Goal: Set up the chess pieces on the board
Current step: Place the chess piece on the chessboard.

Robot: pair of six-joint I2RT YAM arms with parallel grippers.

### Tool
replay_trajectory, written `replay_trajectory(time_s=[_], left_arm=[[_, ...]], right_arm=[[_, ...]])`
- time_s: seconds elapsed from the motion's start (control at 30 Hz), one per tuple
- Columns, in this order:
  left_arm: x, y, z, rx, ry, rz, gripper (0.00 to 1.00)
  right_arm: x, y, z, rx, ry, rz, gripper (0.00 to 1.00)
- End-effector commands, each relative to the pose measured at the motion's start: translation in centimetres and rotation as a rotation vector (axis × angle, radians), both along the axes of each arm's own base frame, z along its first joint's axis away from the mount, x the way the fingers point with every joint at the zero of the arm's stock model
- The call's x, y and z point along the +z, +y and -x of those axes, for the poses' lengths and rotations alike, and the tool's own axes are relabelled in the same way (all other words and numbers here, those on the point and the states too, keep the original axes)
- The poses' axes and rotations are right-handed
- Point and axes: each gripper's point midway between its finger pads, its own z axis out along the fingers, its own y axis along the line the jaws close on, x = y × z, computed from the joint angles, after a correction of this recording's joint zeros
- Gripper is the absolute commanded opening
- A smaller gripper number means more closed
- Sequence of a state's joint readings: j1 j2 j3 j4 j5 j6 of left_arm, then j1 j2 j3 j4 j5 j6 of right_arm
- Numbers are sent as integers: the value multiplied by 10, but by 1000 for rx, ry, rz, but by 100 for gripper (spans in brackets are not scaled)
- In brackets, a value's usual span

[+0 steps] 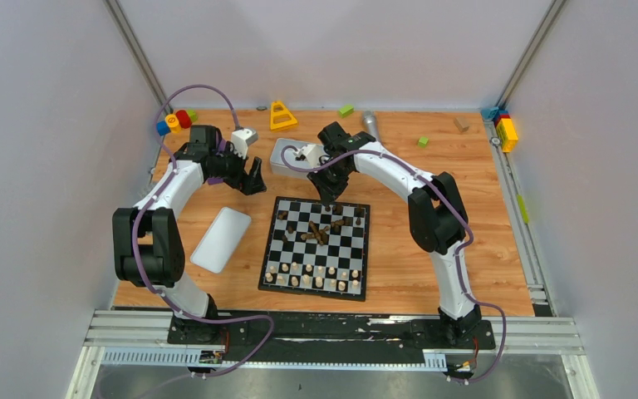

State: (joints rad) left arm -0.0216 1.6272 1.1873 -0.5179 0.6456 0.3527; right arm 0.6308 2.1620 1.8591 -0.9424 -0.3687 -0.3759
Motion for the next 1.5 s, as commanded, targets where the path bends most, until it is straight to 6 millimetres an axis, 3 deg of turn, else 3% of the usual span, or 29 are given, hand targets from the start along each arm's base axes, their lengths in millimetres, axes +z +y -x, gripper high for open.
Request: replay_trajectory(time_s=[0.0,0.4,0.87,1.23,1.47], left_arm=[[19,1,-8,7,-44,10,94],[21,1,-8,5,-52,10,94],[24,1,-7,1,-60,8,94],[25,4,-3,-4,-79,-11,94],[1,1,7,-44,-74,-82,92]], right_arm=[[11,6,-1,17,-26,-31,6],[9,7,-5,-3,-28,-34,11],[14,5,-11,-23,-42,-37,35],[53,13,-17,8,-128,-97,49],[66,17,-14,5,-141,-124,49]])
